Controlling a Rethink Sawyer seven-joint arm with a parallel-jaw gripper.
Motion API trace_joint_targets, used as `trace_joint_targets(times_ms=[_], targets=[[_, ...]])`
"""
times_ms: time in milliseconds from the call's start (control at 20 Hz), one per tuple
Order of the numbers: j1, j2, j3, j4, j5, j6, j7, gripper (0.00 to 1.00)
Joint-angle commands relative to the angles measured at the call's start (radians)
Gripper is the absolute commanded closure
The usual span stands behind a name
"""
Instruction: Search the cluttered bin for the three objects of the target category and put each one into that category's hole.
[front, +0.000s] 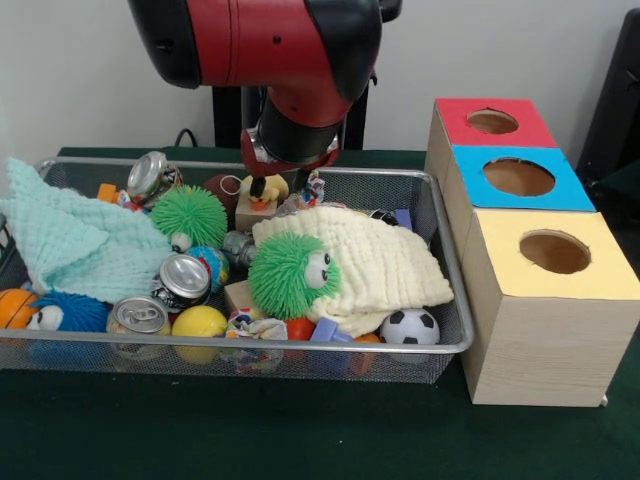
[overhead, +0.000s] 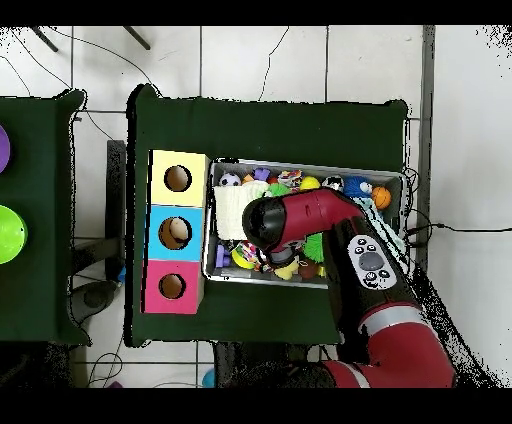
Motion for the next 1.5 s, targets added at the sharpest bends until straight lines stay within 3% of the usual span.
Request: trace_joint_targets(times_ms=[50, 550, 950, 1300, 1500], targets=[[0.022, 0.036, 0.041, -0.017, -0.099, 0.104, -0.266, 0.0], [0.028, 0.013, 0.035, -0.031, -0.138, 0.086, -0.269, 0.0], [0.027, 0.012, 0.036, -0.067, -0.149, 0.134, -0.29, 0.0], [0.024, 0.061, 0.048, -0.133, -0.151, 0.176, -0.297, 0.0], [0.018, 0.065, 0.044, -0.115, -0.161, 0.164, -0.29, 0.0]])
